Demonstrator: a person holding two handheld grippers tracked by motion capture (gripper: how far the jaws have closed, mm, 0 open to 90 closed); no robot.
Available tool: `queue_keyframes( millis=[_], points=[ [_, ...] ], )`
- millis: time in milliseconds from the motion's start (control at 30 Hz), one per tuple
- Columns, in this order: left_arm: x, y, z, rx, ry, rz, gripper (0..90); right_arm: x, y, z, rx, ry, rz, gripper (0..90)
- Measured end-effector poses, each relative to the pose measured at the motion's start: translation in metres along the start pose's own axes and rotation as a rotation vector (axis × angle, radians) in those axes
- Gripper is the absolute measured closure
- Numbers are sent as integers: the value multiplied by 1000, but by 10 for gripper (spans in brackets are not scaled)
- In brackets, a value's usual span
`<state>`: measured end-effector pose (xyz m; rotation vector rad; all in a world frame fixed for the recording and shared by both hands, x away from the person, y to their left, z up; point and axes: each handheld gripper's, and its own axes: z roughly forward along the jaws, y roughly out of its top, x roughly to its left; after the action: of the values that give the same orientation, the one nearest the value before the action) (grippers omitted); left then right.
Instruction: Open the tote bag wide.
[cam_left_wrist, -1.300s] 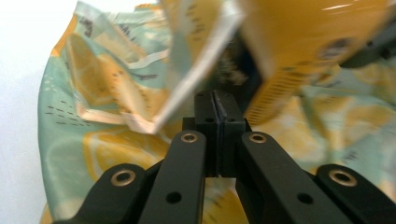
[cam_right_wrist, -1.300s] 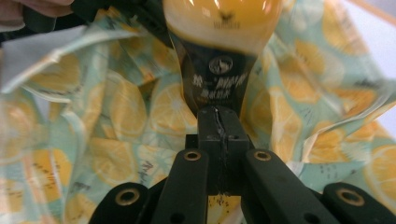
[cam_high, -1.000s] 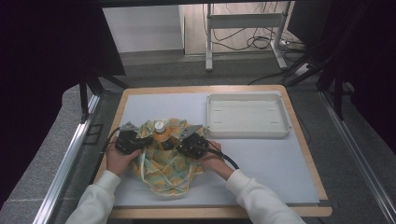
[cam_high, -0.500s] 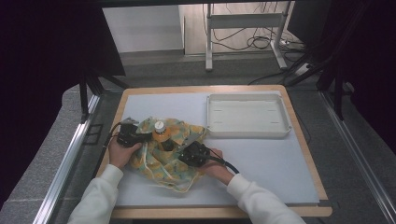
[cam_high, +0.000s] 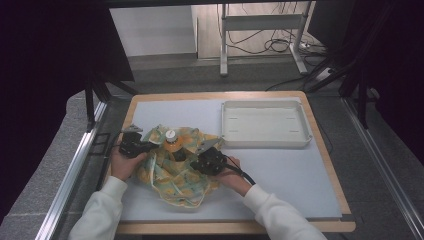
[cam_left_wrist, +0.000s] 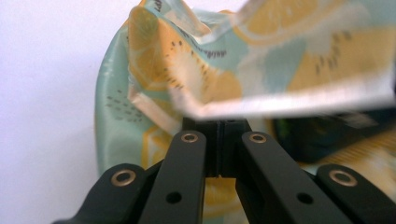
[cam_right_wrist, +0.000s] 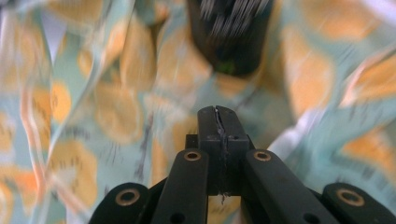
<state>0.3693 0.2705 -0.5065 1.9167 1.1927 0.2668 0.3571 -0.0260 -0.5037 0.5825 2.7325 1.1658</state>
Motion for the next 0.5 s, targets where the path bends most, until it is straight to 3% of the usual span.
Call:
queue_keyframes(
  millis=[100,200,333,500],
  points=[
    [-10,-2,-11,-9,-15,22,900,-5,14,-4,-22,-33,-6,886],
    [-21,-7,-17,-1,-26,50,900,-14,24,1,-6,-77,-7,886],
    [-30,-11,-25,-9,-57,64,900,-30,32,9,-24,-56,61,886],
    [-38,-16,-26,5,-70,80,900,-37,42,20,-12,-70,70,886]
  ],
)
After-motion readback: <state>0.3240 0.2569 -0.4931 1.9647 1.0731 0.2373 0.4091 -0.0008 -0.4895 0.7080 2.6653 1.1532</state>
